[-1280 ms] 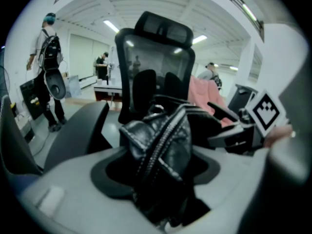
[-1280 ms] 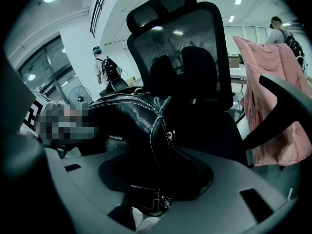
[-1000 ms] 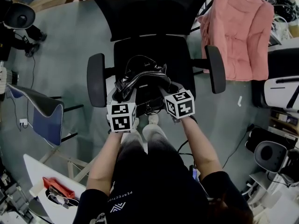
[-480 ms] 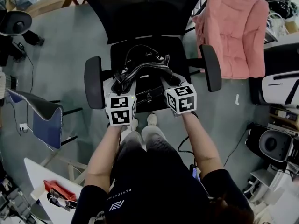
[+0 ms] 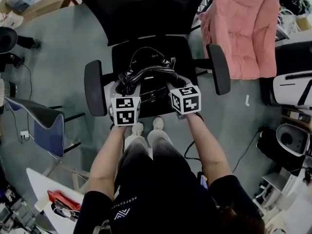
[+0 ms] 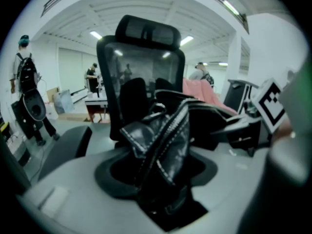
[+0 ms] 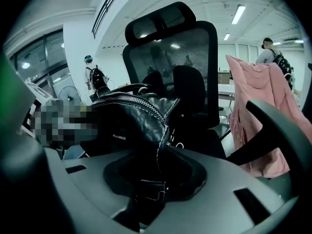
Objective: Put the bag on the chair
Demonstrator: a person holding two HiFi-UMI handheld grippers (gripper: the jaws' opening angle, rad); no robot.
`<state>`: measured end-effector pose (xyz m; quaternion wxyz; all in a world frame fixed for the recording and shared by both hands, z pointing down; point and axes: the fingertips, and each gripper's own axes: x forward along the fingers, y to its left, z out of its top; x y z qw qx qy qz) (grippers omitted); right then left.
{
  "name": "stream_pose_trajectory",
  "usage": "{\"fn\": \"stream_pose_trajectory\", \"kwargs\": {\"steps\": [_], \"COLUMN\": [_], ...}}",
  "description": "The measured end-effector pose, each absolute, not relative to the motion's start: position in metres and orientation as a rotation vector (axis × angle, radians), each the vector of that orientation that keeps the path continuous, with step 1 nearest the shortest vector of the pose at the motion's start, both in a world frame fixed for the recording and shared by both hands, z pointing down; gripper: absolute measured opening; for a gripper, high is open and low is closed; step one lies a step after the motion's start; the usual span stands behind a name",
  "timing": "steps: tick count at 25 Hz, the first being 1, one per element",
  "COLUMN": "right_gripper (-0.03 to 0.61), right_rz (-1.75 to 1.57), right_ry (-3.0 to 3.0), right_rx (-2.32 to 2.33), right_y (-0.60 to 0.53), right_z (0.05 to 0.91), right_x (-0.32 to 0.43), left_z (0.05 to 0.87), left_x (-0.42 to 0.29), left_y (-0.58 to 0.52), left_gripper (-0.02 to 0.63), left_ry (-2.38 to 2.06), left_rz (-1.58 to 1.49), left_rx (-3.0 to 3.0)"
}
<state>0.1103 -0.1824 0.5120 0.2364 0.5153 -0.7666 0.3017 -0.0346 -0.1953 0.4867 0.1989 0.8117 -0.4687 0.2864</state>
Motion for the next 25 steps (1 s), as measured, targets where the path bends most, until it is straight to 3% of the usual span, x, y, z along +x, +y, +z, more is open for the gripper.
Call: {"fn": "stream_pose_trajectory", "kwargs": {"steps": [7,8,10,11,17,25], "right_gripper": [0.117,0.135,0.232,0.239,0.254,0.229], "right_rz": [0.852,0.868,0.908,0.923,0.964,0.972], "right_ry": [-2.092,-2.093,-2.097,-2.097,-2.062,-2.069], "right_rx": [1.429,1.425,1.409,1.402,1.422,1.517], "right_y": [-0.186,-0.186,-0.184,-0.183,-0.166,-0.149], "right_z": [0.518,0.519,0.521,0.522,0.525,0.501], "right_x": [0.11,0.111,0.11,0.111,0.122,0.13], "left_z": [0.493,0.494,0.498,0.499,0.506,0.485], "left_x": [-0.038,-0.039,-0.042,-0.044,-0.061,-0.066], "left_y": [-0.2,-0.199,-0.196,-0.194,-0.176,-0.166], "left_gripper": [0.277,0.284,0.298,0.307,0.333,0.308], "left_ry": [-1.313,-1.301,-1.279,-1.273,-1.266,-1.242], "left_rz": [0.757,0.747,0.721,0.713,0.718,0.634], "left_rx": [2.277,2.272,2.251,2.238,2.189,2.199]}}
